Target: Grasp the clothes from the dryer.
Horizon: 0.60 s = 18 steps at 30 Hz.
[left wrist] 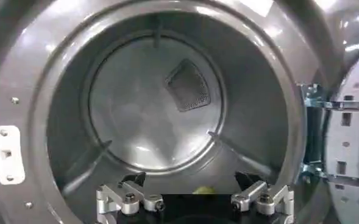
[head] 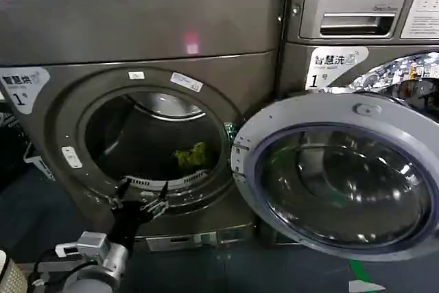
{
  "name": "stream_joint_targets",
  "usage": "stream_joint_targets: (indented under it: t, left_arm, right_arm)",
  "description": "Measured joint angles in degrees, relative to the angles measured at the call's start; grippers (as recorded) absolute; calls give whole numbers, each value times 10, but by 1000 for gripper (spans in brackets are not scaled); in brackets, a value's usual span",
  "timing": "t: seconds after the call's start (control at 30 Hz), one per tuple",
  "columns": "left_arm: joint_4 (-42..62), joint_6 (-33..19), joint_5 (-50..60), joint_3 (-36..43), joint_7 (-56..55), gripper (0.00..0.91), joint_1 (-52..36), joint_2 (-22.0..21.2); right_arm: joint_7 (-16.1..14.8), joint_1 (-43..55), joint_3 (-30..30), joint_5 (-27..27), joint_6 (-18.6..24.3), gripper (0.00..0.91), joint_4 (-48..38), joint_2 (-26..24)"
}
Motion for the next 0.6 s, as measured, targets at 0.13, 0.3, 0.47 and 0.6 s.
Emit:
stream_joint_targets:
  t: [0.13, 0.3, 0.47, 0.6]
  left_arm:
    - [2, 1, 0, 1, -1, 907, -1, -1]
    - [3, 1, 0, 1, -1, 907, -2, -1]
    - [2, 2, 0, 1, -1, 907, -1, 0]
    - [2, -1, -2, 1, -2, 907, -1, 1]
  right_arm:
    - [-1, 0, 0, 0, 0, 907, 0, -1]
    - [-2, 1, 0, -1, 1, 907, 0, -1]
    - [-2, 2, -1, -1, 2, 907, 1, 0]
    - [-4, 1, -1, -1, 3, 907, 4, 2]
